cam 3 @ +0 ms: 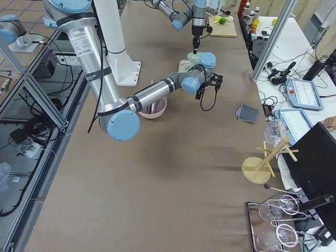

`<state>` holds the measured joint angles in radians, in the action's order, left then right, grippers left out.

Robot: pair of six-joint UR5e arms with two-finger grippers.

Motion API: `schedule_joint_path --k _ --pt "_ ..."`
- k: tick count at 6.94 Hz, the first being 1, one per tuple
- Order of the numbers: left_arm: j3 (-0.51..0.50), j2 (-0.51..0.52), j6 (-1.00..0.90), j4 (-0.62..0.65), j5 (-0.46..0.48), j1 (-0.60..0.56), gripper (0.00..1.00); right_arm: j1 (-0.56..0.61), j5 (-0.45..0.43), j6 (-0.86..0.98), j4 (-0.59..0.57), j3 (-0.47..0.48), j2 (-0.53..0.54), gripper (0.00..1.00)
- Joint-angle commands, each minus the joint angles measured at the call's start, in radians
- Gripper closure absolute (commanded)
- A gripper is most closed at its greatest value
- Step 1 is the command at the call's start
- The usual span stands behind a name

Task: Stack green bowls together

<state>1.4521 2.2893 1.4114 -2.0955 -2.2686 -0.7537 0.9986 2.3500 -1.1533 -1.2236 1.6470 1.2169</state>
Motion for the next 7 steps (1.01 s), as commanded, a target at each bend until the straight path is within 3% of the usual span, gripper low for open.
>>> schedule_joint_path --k 1,5,6,7 --pt "-0.012 0.045 0.023 0.003 0.064 0.063 1.0 0.073 0.005 0.213 -0.002 -0.007 0.105 0.0" --pt "-0.029 0.055 0.021 -0.006 0.075 0.062 1.0 0.087 0.005 0.234 -0.001 -0.003 0.124 0.0" --pt "-0.042 0.065 0.023 -0.008 0.133 0.066 1.0 0.089 0.009 0.234 -0.001 -0.001 0.124 0.0" --pt "-0.045 0.068 0.026 -0.008 0.208 0.104 0.03 0.089 0.009 0.234 -0.001 -0.001 0.122 0.0"
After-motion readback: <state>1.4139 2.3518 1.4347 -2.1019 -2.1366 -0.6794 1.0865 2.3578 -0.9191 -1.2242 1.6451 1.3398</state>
